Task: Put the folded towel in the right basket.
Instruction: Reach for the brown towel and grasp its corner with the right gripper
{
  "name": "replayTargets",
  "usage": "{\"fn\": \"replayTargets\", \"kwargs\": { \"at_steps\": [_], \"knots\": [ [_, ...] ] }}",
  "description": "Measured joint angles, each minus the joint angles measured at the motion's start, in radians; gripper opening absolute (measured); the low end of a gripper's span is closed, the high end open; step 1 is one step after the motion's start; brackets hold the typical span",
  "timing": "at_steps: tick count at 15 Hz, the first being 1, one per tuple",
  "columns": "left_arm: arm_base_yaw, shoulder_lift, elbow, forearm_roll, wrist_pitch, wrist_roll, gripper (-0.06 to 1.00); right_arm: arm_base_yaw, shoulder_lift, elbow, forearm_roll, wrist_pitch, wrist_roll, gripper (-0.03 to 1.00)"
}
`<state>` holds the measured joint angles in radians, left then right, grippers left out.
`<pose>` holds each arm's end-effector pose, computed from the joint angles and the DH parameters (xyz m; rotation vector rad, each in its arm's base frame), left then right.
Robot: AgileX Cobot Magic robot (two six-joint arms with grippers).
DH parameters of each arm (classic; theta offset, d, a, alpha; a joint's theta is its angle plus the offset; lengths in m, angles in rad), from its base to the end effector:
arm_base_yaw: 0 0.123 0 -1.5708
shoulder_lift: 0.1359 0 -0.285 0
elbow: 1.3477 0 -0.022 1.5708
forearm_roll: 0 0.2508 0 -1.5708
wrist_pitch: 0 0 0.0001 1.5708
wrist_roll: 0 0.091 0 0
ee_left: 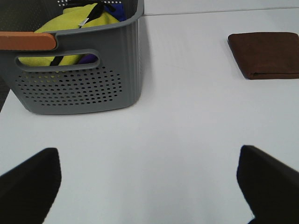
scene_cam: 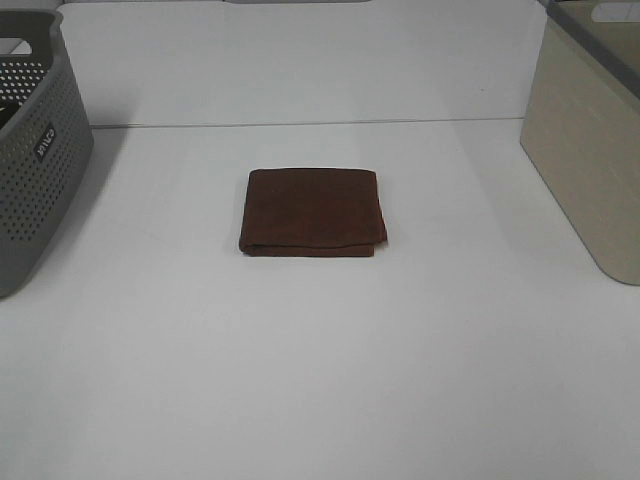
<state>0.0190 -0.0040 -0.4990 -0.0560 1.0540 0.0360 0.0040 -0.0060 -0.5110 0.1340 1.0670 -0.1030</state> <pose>-0.0050 -0.0045 0.2776 0.0197 2.0334 -0.0323 -0.0078 0.0106 0.2804 -0.1164 2.0244 0.0975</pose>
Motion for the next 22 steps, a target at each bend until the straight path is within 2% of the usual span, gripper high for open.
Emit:
{"fn": "replayTargets", "kwargs": {
  "at_steps": [22],
  "knots": [
    [0.0,0.0,0.0,0.0,0.0,0.0,0.97,0.0,0.0,0.0,0.0,0.0,0.0,0.64]
  ]
}}
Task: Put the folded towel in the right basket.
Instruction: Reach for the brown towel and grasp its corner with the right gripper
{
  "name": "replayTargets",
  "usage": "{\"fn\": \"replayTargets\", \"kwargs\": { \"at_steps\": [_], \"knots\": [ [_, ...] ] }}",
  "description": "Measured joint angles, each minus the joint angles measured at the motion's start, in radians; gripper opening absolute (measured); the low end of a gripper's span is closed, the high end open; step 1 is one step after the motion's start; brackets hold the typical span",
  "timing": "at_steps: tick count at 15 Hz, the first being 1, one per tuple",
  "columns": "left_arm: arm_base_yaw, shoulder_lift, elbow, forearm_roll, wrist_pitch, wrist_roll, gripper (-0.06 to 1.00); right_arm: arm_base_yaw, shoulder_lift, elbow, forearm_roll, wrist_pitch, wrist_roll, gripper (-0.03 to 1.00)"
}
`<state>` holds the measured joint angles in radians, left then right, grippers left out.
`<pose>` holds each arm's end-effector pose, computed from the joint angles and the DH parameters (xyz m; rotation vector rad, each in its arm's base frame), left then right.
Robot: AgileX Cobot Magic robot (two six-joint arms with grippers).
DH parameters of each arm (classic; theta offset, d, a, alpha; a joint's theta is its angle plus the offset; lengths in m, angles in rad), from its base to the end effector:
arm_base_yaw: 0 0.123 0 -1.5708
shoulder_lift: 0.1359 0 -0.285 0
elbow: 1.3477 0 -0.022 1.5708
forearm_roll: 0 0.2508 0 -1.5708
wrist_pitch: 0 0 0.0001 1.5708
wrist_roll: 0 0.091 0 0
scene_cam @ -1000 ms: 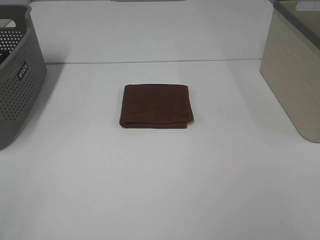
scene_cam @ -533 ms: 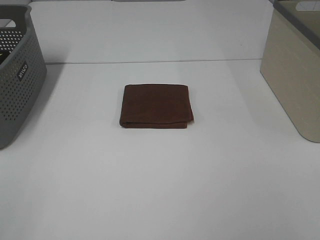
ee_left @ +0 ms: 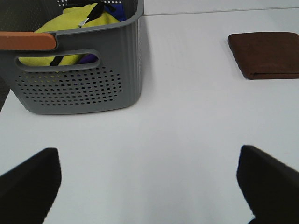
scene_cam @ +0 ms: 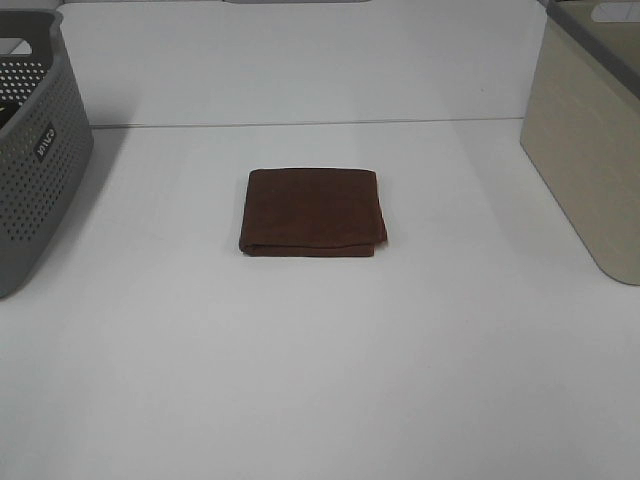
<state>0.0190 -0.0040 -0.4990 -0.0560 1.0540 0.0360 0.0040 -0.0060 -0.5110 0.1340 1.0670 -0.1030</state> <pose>-0.0050 -0.0045 0.2776 0.0197 2.0334 -0.0323 -0.0078 0.0106 0.2804 -0.1164 2.0244 0.0975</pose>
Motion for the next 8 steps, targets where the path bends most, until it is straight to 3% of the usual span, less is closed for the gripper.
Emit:
{"fn": "replayTargets", "kwargs": {
  "at_steps": [8],
  "knots": [
    [0.0,0.0,0.0,0.0,0.0,0.0,0.97,0.0,0.0,0.0,0.0,0.0,0.0,0.64]
  ]
}}
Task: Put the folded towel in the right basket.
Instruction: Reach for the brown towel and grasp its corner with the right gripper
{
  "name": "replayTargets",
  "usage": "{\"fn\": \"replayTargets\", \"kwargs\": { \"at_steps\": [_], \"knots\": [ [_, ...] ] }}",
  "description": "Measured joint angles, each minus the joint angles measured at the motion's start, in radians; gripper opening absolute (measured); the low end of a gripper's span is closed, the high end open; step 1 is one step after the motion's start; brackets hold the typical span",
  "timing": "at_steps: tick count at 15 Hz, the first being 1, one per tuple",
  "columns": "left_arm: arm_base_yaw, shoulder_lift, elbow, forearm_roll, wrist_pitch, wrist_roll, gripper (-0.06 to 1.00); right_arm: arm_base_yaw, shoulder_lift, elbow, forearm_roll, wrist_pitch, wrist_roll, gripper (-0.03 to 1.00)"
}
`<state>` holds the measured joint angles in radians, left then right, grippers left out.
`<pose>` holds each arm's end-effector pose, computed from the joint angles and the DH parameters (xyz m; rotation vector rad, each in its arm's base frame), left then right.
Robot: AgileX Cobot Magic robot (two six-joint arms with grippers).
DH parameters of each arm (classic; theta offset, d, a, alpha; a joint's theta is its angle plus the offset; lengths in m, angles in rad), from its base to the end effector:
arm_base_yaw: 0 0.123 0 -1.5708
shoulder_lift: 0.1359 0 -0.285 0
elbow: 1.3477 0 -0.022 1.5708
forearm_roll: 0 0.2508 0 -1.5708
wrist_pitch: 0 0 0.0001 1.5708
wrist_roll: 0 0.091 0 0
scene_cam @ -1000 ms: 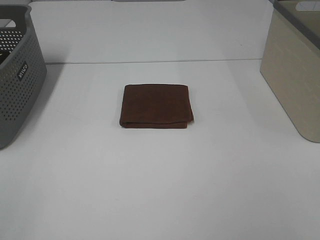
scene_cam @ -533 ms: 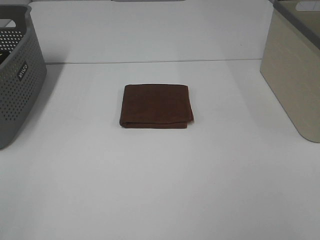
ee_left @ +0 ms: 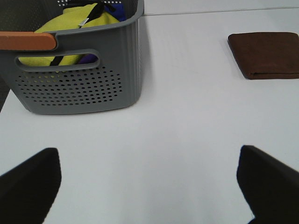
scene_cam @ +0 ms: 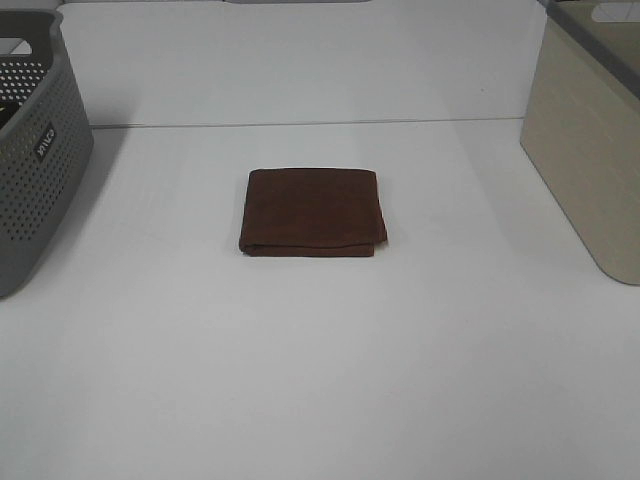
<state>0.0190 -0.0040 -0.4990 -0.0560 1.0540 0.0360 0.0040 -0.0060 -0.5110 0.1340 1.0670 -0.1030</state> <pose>-0.0050 -0.0045 0.2776 0.0197 2.0334 -0.0323 -0.0078 0.0106 0.2804 -0.1164 2.0244 0.0975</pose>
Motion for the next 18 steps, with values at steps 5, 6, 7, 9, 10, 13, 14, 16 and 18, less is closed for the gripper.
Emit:
{"fn": "replayTargets", "kwargs": {
  "at_steps": [5,6,7,9,10,13,14,16,18],
  "knots": [
    [0.0,0.0,0.0,0.0,0.0,0.0,0.97,0.0,0.0,0.0,0.0,0.0,0.0,0.64],
    [0.0,0.0,0.0,0.0,0.0,0.0,0.97,0.0,0.0,0.0,0.0,0.0,0.0,0.64],
    [0.0,0.0,0.0,0.0,0.0,0.0,0.97,0.0,0.0,0.0,0.0,0.0,0.0,0.64],
    [0.0,0.0,0.0,0.0,0.0,0.0,0.97,0.0,0.0,0.0,0.0,0.0,0.0,0.64],
    [0.0,0.0,0.0,0.0,0.0,0.0,0.97,0.0,0.0,0.0,0.0,0.0,0.0,0.64],
    [0.0,0.0,0.0,0.0,0.0,0.0,0.97,0.0,0.0,0.0,0.0,0.0,0.0,0.64],
    [0.0,0.0,0.0,0.0,0.0,0.0,0.97,0.0,0.0,0.0,0.0,0.0,0.0,0.64],
    [0.0,0.0,0.0,0.0,0.0,0.0,0.97,0.0,0.0,0.0,0.001,0.0,0.0,0.64],
    [0.0,0.0,0.0,0.0,0.0,0.0,0.97,0.0,0.0,0.0,0.009,0.0,0.0,0.64]
  ]
}}
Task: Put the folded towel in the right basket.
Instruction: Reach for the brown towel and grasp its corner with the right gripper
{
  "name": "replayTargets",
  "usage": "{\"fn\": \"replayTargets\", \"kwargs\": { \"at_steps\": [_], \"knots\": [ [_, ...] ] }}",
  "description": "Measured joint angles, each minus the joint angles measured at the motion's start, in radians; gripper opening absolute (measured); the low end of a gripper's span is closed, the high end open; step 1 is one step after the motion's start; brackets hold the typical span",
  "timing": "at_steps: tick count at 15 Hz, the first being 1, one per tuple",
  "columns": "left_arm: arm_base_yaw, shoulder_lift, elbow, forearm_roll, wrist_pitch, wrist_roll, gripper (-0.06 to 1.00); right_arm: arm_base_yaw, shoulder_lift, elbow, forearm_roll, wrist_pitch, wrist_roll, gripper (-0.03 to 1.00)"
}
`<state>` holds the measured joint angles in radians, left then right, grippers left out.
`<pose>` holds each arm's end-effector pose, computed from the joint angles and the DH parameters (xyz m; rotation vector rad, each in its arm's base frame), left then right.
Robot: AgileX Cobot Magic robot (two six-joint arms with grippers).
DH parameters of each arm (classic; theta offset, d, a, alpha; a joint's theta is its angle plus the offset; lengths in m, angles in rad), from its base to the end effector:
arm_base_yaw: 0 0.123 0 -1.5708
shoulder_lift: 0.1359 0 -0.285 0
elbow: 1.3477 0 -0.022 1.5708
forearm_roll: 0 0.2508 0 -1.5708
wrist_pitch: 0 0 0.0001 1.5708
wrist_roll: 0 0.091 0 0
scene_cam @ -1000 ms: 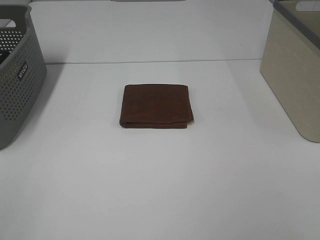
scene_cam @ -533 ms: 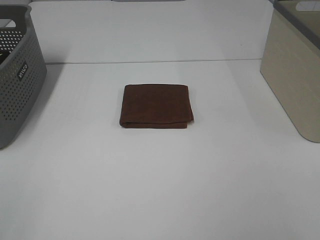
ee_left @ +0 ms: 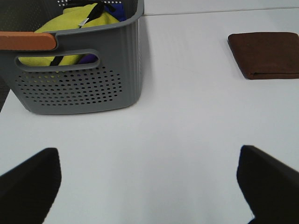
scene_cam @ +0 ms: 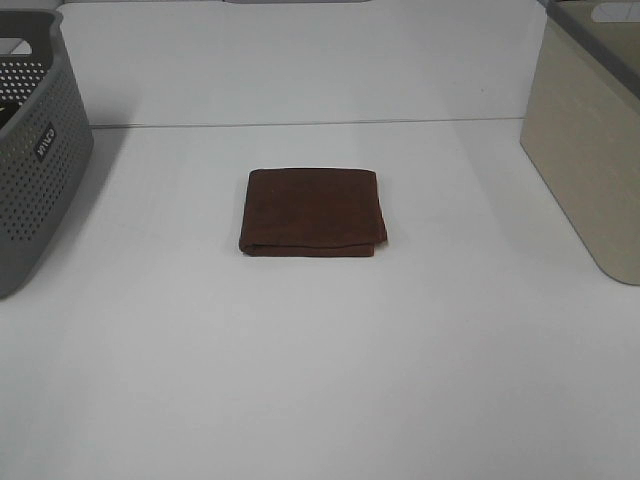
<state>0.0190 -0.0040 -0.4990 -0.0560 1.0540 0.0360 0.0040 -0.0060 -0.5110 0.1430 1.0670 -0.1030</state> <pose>-0.0050 -0.0045 0.2776 0.0197 2.0334 -0.0323 -0.0078 0.0113 0.2805 -0.1170 2.0237 0.1082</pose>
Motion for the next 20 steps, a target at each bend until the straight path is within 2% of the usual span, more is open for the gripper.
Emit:
{"fn": "replayTargets", "kwargs": {
  "at_steps": [7,11,14,18,20],
  "knots": [
    [0.0,0.0,0.0,0.0,0.0,0.0,0.97,0.0,0.009,-0.002,0.011,-0.011,0.0,0.64],
    [0.0,0.0,0.0,0.0,0.0,0.0,0.97,0.0,0.292,-0.093,0.077,-0.237,-0.001,0.64],
    [0.0,0.0,0.0,0.0,0.0,0.0,0.97,0.0,0.508,-0.19,0.161,-0.344,-0.042,0.64],
    [0.0,0.0,0.0,0.0,0.0,0.0,0.97,0.0,0.903,-0.41,0.294,-0.367,-0.21,0.64],
    [0.0,0.0,0.0,0.0,0.0,0.0,0.97,0.0,1.116,-0.547,0.34,-0.311,-0.278,0.64]
  ]
}}
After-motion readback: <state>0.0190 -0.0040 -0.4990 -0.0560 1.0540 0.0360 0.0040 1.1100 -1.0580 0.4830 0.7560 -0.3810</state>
